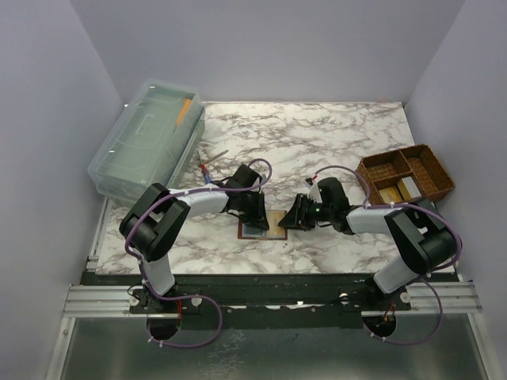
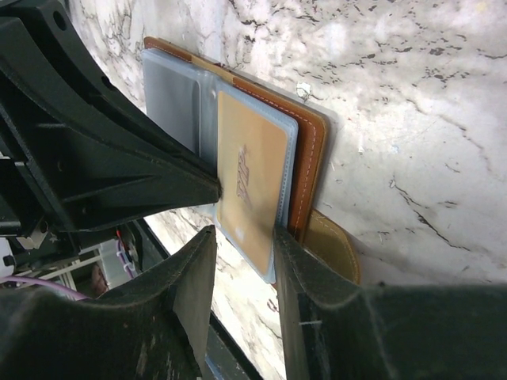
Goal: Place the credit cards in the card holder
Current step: Turn over the card slot in the card holder.
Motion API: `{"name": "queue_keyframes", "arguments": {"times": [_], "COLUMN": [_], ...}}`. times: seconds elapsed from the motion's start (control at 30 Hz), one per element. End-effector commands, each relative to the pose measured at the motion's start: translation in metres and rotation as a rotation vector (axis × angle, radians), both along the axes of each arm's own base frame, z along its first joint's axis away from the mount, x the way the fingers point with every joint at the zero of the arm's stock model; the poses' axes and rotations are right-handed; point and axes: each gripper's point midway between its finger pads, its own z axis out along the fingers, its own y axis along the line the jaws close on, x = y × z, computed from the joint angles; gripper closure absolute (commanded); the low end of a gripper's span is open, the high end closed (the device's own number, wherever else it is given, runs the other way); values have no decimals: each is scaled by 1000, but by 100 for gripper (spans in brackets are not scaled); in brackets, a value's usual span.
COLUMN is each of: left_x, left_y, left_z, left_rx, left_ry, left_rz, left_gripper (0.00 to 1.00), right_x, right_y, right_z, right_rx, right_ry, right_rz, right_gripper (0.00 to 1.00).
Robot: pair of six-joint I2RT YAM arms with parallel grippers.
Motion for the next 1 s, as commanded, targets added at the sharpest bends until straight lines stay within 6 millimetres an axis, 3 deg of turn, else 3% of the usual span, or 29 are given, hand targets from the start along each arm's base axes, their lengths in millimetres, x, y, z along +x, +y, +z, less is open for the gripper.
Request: {"name": "queue_keyframes", "arguments": {"times": [0.0,0.6,0.97], "left_x": [-13,-13,-13], "left_y": [16,15,14], "left_z": [-21,-21,-20], "left_rx": [78,74,71], "left_ry": [37,37,36], "left_rz": [1,0,-1], "left_gripper": [86,87,87], "right_x": [-9,-19,-14], "right_y": [1,0,6], "right_z": [-7,-6,11], "right_rx": [0,22,38], "right_ry": [23,31,-14], "right_rz": [10,10,19], "right_gripper": [60,61,66]}}
